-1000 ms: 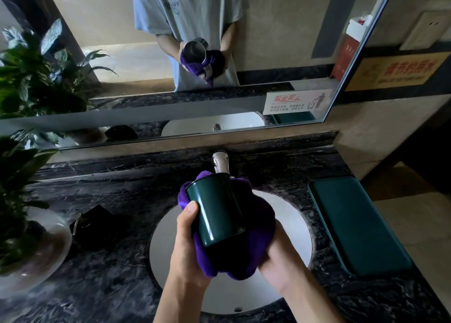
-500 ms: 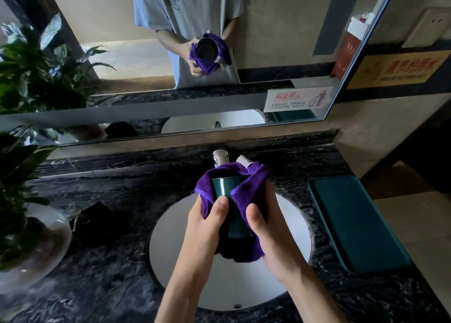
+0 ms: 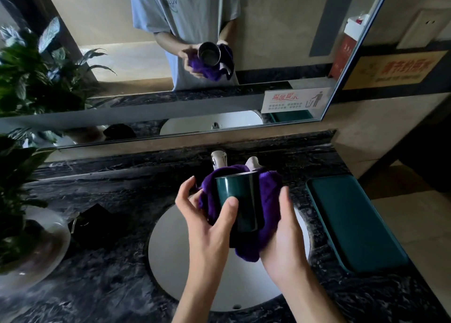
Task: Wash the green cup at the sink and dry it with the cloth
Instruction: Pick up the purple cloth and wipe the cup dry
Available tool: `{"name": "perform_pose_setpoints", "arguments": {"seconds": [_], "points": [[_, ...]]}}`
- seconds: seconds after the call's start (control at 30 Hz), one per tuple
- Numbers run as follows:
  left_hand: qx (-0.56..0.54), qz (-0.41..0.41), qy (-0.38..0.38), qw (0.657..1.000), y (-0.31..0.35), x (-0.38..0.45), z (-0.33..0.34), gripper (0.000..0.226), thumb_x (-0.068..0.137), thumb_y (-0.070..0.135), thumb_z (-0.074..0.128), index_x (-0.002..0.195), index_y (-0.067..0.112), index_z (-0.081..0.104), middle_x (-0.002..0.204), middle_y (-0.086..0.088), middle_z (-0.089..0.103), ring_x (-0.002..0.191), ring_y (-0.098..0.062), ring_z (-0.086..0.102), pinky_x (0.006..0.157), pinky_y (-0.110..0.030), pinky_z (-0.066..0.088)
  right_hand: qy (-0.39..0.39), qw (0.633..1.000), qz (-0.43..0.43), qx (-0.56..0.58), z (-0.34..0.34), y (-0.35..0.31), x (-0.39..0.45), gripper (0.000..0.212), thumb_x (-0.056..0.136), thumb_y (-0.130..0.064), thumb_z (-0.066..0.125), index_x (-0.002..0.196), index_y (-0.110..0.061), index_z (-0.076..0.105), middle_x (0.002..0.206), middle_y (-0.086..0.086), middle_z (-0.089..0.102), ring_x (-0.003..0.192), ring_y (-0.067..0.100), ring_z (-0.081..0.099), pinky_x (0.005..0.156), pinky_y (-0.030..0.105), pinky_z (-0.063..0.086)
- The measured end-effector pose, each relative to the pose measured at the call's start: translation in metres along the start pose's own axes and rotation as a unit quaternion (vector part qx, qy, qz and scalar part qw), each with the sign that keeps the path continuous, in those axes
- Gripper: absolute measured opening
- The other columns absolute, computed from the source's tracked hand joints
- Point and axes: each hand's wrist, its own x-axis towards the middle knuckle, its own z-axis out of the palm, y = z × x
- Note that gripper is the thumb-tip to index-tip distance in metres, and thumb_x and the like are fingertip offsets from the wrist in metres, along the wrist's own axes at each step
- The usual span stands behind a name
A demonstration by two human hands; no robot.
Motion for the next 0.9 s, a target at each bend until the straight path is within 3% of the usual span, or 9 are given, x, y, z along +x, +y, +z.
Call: {"name": "perform_pose_setpoints", "arguments": {"seconds": [0.1, 0.17, 0.23, 0.3, 0.4, 0.53, 0.67, 0.8, 0.9], "points": [[0.031, 0.028, 0.001, 0.999, 0.001, 0.001, -0.001, 0.037, 0.087, 0.051, 0.058, 0.122, 0.057, 0.049, 0.115, 0.015, 0.064, 0.103, -0.009, 0.064, 0.091, -0.041, 0.057, -0.047, 0.994, 0.036, 0.097, -0.006, -0.006, -0.003, 0.05, 0.095, -0.041, 0.057, 0.138, -0.019, 0.067, 0.146, 0.006, 0.065, 0.13, 0.018, 0.064, 0.103, 0.032, 0.053], [0.043, 0.03, -0.003, 0.999, 0.004, 0.002, 0.001, 0.03, 0.089, 0.049, 0.05, 0.117, 0.058, 0.051, 0.109, 0.023, 0.064, 0.097, -0.011, 0.062, 0.088, -0.049, 0.057, -0.048, 0.996, 0.039, 0.057, -0.011, -0.004, -0.005, 0.05, 0.095, -0.033, 0.055, 0.141, -0.014, 0.062, 0.142, 0.02, 0.063, 0.118, 0.034, 0.064, 0.093, 0.046, 0.053], [0.056, 0.034, -0.01, 0.998, 0.008, 0.002, 0.005, 0.032, 0.089, 0.051, 0.048, 0.119, 0.062, 0.047, 0.111, 0.031, 0.063, 0.096, -0.005, 0.063, 0.085, -0.035, 0.056, -0.009, 0.998, 0.057, -0.008, -0.013, 0.002, -0.006, 0.055, 0.093, -0.033, 0.059, 0.137, 0.0, 0.055, 0.119, 0.032, 0.057, 0.095, 0.048, 0.049, 0.075, 0.056, 0.04], [0.076, 0.034, -0.02, 0.996, 0.011, 0.001, 0.01, 0.044, 0.084, 0.055, 0.056, 0.125, 0.059, 0.042, 0.114, 0.04, 0.06, 0.107, 0.003, 0.063, 0.087, -0.015, 0.051, -0.004, 0.998, 0.051, -0.023, -0.01, 0.007, -0.007, 0.057, 0.09, -0.039, 0.068, 0.124, 0.005, 0.057, 0.104, 0.027, 0.051, 0.084, 0.045, 0.043, 0.068, 0.047, 0.036], [0.097, 0.019, -0.031, 0.995, 0.013, 0.001, 0.012, 0.066, 0.067, 0.055, 0.074, 0.126, 0.051, 0.044, 0.114, 0.037, 0.06, 0.11, 0.004, 0.064, 0.086, -0.011, 0.052, -0.003, 0.999, 0.045, -0.017, -0.007, 0.008, -0.006, 0.042, 0.104, -0.038, 0.054, 0.135, -0.012, 0.062, 0.124, 0.028, 0.064, 0.098, 0.046, 0.058, 0.078, 0.049, 0.043], [0.075, -0.005, -0.073, 0.995, 0.01, -0.001, 0.003, 0.065, 0.062, 0.055, 0.077, 0.124, 0.045, 0.058, 0.113, 0.027, 0.07, 0.103, 0.004, 0.069, 0.079, -0.012, 0.055, -0.016, 0.994, 0.108, -0.022, -0.012, -0.004, 0.001, 0.07, 0.095, -0.061, 0.061, 0.135, -0.004, 0.061, 0.118, 0.026, 0.062, 0.098, 0.044, 0.058, 0.077, 0.048, 0.048], [0.134, -0.04, -0.14, 0.98, 0.004, 0.005, -0.007, 0.073, 0.062, 0.054, 0.077, 0.131, 0.04, 0.059, 0.119, 0.012, 0.074, 0.111, -0.005, 0.07, 0.093, -0.033, 0.061, -0.06, 0.995, 0.068, 0.036, -0.024, -0.01, 0.006, 0.058, 0.11, -0.05, 0.037, 0.137, -0.003, 0.057, 0.128, 0.023, 0.063, 0.112, 0.037, 0.064, 0.092, 0.054, 0.048], [0.217, -0.041, -0.149, 0.964, 0.0, 0.006, -0.009, 0.059, 0.057, 0.063, 0.07, 0.112, 0.051, 0.054, 0.136, 0.016, 0.051, 0.114, 0.014, 0.056, 0.095, -0.016, 0.053, -0.057, 0.988, 0.112, 0.086, -0.034, -0.003, 0.002, 0.055, 0.111, -0.043, 0.037, 0.141, 0.0, 0.051, 0.138, 0.028, 0.058, 0.127, 0.041, 0.057, 0.11, 0.056, 0.041], [0.166, -0.048, -0.129, 0.976, -0.006, 0.004, -0.019, 0.056, 0.062, 0.063, 0.073, 0.115, 0.048, 0.061, 0.15, 0.021, 0.042, 0.124, 0.012, 0.054, 0.091, -0.023, 0.06, -0.071, 0.979, 0.116, 0.151, -0.05, 0.006, -0.007, 0.048, 0.111, -0.038, 0.041, 0.139, -0.002, 0.057, 0.135, 0.026, 0.063, 0.125, 0.041, 0.061, 0.114, 0.055, 0.039]]}}
